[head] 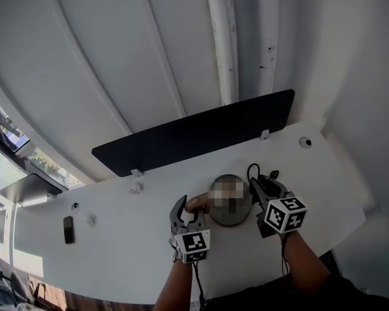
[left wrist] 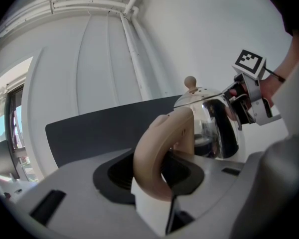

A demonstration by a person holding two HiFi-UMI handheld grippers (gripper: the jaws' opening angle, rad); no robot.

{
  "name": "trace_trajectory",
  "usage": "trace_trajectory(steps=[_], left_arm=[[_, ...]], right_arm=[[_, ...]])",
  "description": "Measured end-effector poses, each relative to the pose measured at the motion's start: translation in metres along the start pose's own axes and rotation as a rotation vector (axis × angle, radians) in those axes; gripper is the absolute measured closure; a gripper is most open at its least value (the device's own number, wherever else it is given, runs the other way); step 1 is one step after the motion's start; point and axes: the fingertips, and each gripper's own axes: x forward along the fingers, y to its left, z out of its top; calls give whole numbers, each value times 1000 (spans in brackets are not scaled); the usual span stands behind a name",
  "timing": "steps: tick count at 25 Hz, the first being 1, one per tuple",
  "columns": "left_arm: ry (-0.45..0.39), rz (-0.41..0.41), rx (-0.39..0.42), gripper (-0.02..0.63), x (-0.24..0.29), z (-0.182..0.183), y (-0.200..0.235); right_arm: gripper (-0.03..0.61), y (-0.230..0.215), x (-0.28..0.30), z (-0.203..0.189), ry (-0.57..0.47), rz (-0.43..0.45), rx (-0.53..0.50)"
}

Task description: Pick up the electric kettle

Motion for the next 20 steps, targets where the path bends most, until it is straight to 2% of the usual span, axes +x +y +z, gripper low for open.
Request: trace_trajectory(steps=[3, 12, 20], left_arm=[[0, -2, -9, 476, -1, 1, 0], [-2, 10, -6, 474, 0, 6, 3], [-55, 44, -5, 475, -9, 37, 13]], right_arm=[[488, -2, -2, 1, -12, -15, 11], [489, -3, -3, 7, -25, -30, 13], [491, 9, -8, 35, -76, 5, -20]])
